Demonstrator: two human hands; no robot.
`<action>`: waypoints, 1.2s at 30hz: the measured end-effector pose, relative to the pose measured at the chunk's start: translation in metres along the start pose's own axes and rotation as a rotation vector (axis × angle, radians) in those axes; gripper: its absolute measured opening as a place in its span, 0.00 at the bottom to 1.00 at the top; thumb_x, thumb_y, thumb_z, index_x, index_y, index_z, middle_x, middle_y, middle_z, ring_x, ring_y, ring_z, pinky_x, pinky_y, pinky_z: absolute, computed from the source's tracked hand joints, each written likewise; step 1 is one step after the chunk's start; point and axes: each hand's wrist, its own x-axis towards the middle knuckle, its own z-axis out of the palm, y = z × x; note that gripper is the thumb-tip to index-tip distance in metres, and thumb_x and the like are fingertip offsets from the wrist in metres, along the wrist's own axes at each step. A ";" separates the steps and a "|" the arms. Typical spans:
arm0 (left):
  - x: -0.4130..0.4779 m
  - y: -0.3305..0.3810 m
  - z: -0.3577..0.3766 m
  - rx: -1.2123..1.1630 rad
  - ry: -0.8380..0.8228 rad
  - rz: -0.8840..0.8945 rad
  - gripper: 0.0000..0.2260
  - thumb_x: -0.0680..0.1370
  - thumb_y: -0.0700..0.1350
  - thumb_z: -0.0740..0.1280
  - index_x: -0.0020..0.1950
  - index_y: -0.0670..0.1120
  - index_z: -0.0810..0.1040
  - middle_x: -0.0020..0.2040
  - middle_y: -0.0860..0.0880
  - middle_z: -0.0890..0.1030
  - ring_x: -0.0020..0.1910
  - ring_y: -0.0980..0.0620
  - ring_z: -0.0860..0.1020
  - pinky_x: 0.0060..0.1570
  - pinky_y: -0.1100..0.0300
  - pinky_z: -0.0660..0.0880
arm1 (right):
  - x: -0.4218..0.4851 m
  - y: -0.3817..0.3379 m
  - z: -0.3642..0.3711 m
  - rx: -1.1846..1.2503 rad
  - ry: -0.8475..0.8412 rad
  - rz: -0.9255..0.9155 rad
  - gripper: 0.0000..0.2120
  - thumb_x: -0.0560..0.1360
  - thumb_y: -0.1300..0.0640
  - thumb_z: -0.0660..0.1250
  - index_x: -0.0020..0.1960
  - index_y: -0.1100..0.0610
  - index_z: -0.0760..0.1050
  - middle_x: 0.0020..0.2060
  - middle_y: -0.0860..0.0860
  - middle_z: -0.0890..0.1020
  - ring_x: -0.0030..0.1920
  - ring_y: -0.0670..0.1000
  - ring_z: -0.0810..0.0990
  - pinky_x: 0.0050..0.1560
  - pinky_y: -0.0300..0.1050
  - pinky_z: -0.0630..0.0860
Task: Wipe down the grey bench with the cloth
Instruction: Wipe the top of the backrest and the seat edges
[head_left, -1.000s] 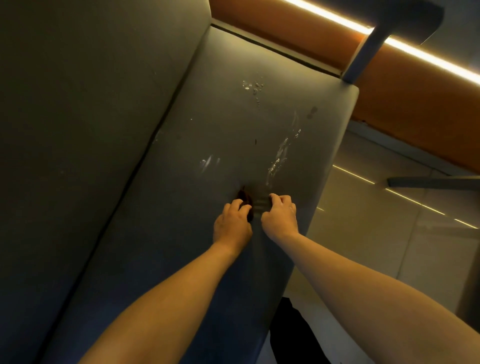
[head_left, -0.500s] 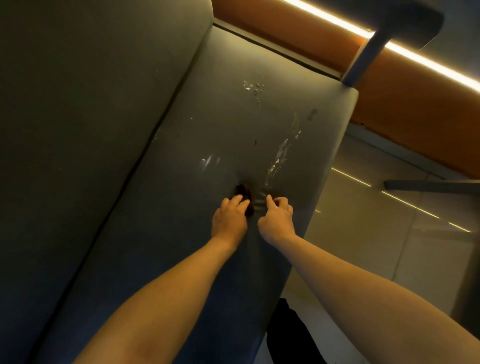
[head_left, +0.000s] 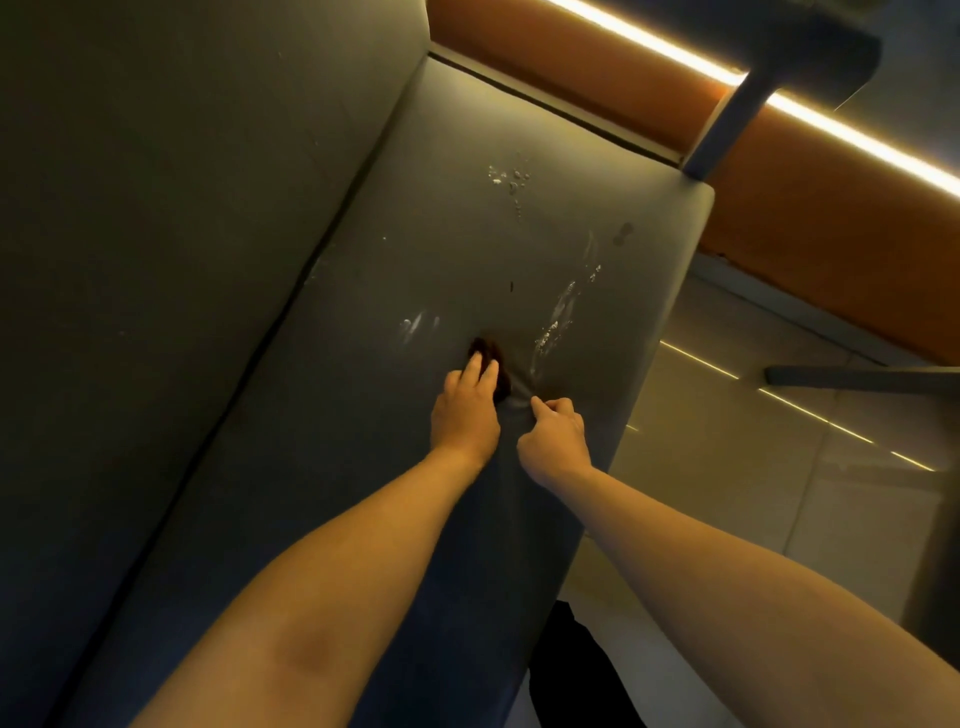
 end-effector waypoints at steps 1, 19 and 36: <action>-0.004 -0.001 0.005 0.033 -0.011 0.014 0.29 0.81 0.34 0.58 0.82 0.49 0.58 0.82 0.49 0.56 0.76 0.45 0.60 0.68 0.52 0.68 | 0.001 0.002 0.001 0.006 -0.004 -0.003 0.31 0.80 0.62 0.62 0.81 0.56 0.58 0.76 0.52 0.60 0.77 0.55 0.58 0.74 0.51 0.67; -0.046 0.004 -0.005 -1.063 -0.024 -0.219 0.22 0.78 0.32 0.63 0.67 0.54 0.69 0.66 0.46 0.77 0.59 0.51 0.79 0.55 0.58 0.80 | -0.021 -0.019 0.024 0.934 0.039 -0.090 0.21 0.78 0.62 0.67 0.61 0.37 0.70 0.59 0.52 0.77 0.58 0.53 0.80 0.56 0.53 0.82; -0.007 0.008 0.009 -0.244 -0.117 -0.210 0.30 0.84 0.45 0.59 0.83 0.57 0.48 0.83 0.51 0.43 0.81 0.44 0.40 0.78 0.46 0.53 | 0.048 -0.014 0.002 -0.318 0.221 -0.487 0.31 0.81 0.62 0.63 0.81 0.51 0.59 0.71 0.57 0.63 0.68 0.60 0.65 0.61 0.53 0.77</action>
